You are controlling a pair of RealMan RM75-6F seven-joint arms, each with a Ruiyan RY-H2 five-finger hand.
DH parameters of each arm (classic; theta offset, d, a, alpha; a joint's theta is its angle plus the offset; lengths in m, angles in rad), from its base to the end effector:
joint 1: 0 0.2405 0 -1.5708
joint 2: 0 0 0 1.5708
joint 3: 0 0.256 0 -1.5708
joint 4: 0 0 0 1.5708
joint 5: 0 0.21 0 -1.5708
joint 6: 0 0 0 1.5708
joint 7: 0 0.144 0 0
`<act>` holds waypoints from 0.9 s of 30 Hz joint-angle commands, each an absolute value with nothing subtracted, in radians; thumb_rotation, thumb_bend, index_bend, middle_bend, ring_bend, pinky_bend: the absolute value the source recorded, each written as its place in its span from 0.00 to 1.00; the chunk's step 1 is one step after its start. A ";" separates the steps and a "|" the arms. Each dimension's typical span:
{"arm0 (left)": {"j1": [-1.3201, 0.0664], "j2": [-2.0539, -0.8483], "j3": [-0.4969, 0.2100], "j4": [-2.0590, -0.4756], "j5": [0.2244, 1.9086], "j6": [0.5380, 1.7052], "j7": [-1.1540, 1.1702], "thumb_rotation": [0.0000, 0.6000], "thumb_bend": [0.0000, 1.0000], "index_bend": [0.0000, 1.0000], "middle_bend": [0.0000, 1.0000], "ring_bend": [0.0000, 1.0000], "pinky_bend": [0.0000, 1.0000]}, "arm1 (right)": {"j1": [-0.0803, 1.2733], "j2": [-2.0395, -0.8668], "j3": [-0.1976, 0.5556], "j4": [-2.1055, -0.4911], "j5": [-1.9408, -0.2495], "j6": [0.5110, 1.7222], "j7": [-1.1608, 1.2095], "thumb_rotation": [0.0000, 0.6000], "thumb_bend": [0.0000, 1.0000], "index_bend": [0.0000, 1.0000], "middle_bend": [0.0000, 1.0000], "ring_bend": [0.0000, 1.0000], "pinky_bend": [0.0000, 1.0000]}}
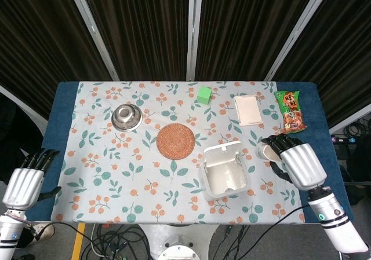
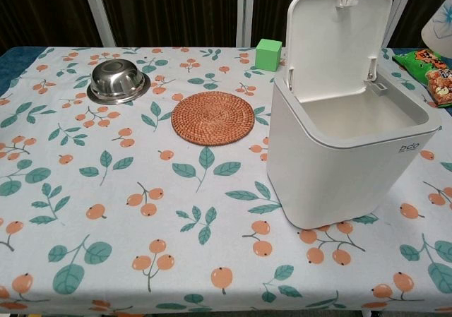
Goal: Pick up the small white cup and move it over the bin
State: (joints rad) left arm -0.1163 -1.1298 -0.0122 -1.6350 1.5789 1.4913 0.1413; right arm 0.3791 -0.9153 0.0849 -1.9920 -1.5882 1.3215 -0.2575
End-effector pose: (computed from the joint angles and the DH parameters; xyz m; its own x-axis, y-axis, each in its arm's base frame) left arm -0.2921 0.1813 0.1450 0.4993 0.0075 0.8664 0.8607 -0.1190 -0.4950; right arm -0.1737 -0.2392 0.1672 0.5014 0.0364 0.8644 -0.7806 -0.4119 0.4701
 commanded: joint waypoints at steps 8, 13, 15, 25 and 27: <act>-0.113 -1.130 -0.011 -1.628 1.575 1.492 0.131 1.00 0.03 0.16 0.16 0.09 0.19 | 0.434 -0.938 0.054 -2.059 -1.701 1.204 -0.206 1.00 0.30 0.26 0.30 0.25 0.48; -0.112 -1.130 -0.010 -1.623 1.576 1.495 0.123 1.00 0.03 0.16 0.16 0.09 0.19 | 0.446 -0.961 0.048 -2.067 -1.722 1.182 -0.221 1.00 0.29 0.26 0.30 0.25 0.46; -0.111 -1.131 -0.010 -1.621 1.577 1.496 0.120 1.00 0.03 0.16 0.16 0.09 0.19 | 0.446 -0.966 0.044 -2.068 -1.732 1.181 -0.219 1.00 0.24 0.22 0.27 0.23 0.42; -0.112 -1.133 -0.011 -1.619 1.576 1.495 0.119 1.00 0.03 0.16 0.16 0.09 0.19 | 0.447 -0.947 0.030 -2.055 -1.778 1.194 -0.137 1.00 0.07 0.03 0.13 0.03 0.24; -0.111 -1.133 -0.011 -1.620 1.575 1.496 0.120 1.00 0.03 0.16 0.16 0.09 0.19 | 0.437 -0.939 0.030 -2.050 -1.784 1.215 -0.134 1.00 0.07 0.03 0.12 0.03 0.24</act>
State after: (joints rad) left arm -0.1111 -1.1326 -0.0112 -1.6197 1.5751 1.4957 0.1201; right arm 0.4434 -0.9444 0.0307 -2.0536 -1.7796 1.2034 -0.1364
